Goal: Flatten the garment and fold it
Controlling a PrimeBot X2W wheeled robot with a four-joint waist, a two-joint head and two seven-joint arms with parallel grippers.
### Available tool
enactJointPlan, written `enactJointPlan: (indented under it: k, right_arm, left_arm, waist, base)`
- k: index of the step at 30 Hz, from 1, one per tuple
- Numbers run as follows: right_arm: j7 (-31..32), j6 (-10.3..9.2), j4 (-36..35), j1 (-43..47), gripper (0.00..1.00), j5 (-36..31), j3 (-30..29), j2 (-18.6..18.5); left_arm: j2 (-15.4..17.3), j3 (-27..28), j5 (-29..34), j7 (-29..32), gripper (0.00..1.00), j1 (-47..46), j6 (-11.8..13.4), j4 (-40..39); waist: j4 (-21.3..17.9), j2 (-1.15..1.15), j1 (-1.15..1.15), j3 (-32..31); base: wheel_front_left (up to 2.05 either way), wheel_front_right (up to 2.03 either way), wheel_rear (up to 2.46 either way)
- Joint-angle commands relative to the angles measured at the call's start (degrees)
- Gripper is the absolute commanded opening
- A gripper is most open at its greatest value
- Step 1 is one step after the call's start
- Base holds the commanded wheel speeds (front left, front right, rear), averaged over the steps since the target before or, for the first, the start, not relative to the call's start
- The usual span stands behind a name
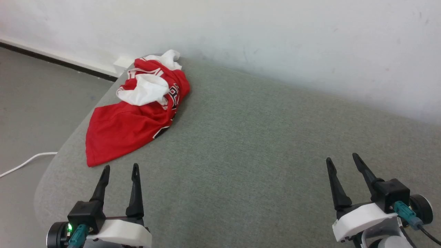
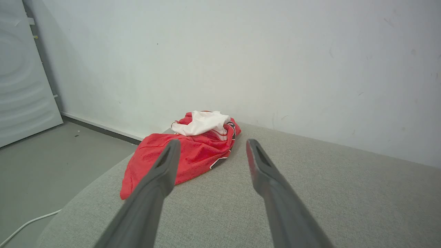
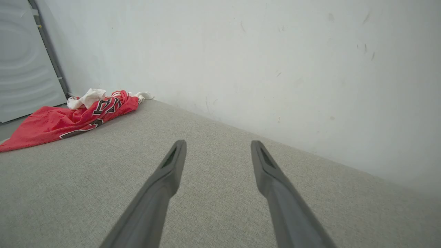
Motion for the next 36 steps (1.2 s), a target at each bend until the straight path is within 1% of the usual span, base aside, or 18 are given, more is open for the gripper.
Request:
enactJointPlan:
  k: [1,17,36]
  right_arm:
    - [-0.5,-0.08,0.3,-0.8,1.00,0.4,0.1,0.1]
    - [-2.4,-0.09,1.9,-1.3,1.00,0.8,-0.1,0.2]
    - [-4.7,-0.11,3.6,-2.0,1.00,1.0,-0.3,0.2]
  left_arm:
    - [-0.1,0.3,-0.4,-0.5,1.00,0.5,-0.6,0.0]
    - [-0.2,0.5,-1.8,-2.5,1.00,1.3,-1.0,0.1]
    - [-0.2,0.8,-3.2,-4.7,1.00,2.1,-1.4,0.3]
  waist:
    - [1.4,0.00,0.00,-0.1]
    - [7.2,0.00,0.00,0.1]
    - [12.5,0.00,0.00,0.3]
  base:
    - [0.00,0.00,0.00]
    - [0.00,0.00,0.00]
    - [0.00,0.00,0.00]
